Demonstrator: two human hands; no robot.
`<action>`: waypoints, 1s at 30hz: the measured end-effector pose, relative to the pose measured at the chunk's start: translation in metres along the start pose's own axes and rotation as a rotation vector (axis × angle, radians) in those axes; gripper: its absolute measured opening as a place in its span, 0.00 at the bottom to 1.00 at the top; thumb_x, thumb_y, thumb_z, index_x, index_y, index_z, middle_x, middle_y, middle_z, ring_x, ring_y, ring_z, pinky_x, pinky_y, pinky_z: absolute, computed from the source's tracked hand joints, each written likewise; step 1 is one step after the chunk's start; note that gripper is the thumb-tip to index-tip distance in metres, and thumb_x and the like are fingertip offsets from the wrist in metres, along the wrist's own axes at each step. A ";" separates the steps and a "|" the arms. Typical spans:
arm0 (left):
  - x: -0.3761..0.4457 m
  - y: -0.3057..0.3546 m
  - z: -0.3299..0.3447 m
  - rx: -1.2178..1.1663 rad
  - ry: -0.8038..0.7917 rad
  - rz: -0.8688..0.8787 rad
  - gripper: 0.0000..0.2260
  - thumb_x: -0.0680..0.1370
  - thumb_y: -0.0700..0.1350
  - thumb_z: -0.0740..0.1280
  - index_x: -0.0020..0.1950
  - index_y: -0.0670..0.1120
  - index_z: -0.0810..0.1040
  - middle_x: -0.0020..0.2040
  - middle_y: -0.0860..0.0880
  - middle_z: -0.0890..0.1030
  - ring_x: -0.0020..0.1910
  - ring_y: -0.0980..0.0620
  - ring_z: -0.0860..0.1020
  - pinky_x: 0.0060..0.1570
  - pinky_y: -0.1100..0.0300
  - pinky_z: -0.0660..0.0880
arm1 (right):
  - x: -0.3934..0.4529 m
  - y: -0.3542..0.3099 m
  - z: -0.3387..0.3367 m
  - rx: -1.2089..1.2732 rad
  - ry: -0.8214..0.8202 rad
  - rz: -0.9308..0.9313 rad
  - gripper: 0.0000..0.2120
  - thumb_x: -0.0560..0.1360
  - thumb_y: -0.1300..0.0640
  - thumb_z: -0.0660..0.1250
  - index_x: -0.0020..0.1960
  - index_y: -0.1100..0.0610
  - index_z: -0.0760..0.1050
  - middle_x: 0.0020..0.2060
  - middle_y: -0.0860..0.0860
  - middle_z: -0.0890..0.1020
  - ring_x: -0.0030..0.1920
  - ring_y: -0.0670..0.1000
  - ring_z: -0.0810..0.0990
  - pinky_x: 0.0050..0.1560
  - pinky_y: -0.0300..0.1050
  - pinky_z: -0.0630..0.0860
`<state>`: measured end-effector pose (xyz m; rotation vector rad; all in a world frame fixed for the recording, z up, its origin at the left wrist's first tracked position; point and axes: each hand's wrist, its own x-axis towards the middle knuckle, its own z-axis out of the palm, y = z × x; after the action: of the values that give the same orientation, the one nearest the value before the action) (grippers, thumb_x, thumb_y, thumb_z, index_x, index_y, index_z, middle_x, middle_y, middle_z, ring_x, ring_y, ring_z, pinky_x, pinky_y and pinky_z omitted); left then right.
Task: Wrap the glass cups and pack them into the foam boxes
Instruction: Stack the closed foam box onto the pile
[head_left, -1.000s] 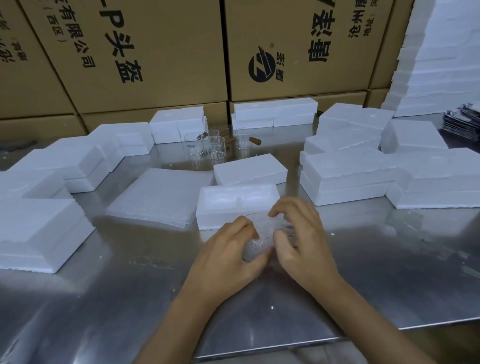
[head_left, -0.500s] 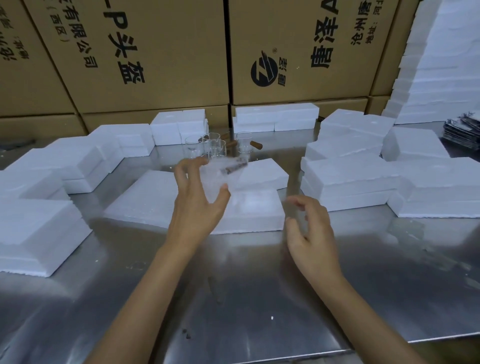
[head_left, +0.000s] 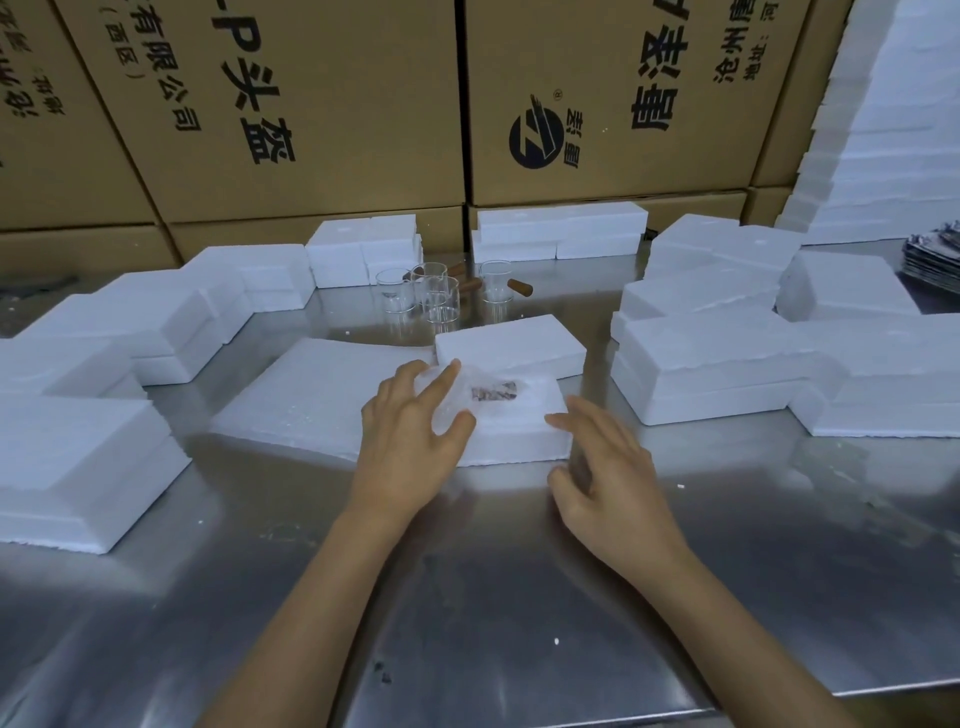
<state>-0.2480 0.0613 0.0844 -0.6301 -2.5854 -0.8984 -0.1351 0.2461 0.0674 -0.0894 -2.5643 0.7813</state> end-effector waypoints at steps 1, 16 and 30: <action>-0.001 0.001 0.001 -0.017 0.000 -0.013 0.23 0.81 0.51 0.65 0.76 0.53 0.70 0.75 0.49 0.67 0.73 0.50 0.63 0.74 0.52 0.56 | 0.000 0.000 0.001 -0.001 0.005 0.005 0.21 0.76 0.55 0.64 0.69 0.47 0.71 0.74 0.41 0.65 0.74 0.43 0.60 0.70 0.44 0.58; 0.004 -0.009 0.002 -0.418 0.049 -0.110 0.23 0.79 0.54 0.52 0.73 0.59 0.73 0.68 0.62 0.73 0.68 0.64 0.65 0.71 0.64 0.59 | 0.216 -0.001 -0.036 -0.325 -0.823 0.207 0.57 0.70 0.61 0.76 0.79 0.41 0.37 0.80 0.49 0.50 0.78 0.57 0.54 0.71 0.51 0.65; 0.016 0.003 -0.008 -0.901 0.081 -0.450 0.25 0.72 0.68 0.53 0.65 0.66 0.77 0.70 0.67 0.71 0.72 0.55 0.68 0.70 0.53 0.62 | 0.203 -0.038 -0.081 -0.177 -0.464 0.101 0.46 0.60 0.44 0.78 0.70 0.39 0.55 0.60 0.46 0.66 0.59 0.51 0.66 0.50 0.49 0.71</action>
<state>-0.2581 0.0630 0.0991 -0.1776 -2.1745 -2.2137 -0.2780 0.2947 0.2299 -0.1039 -3.0882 0.6706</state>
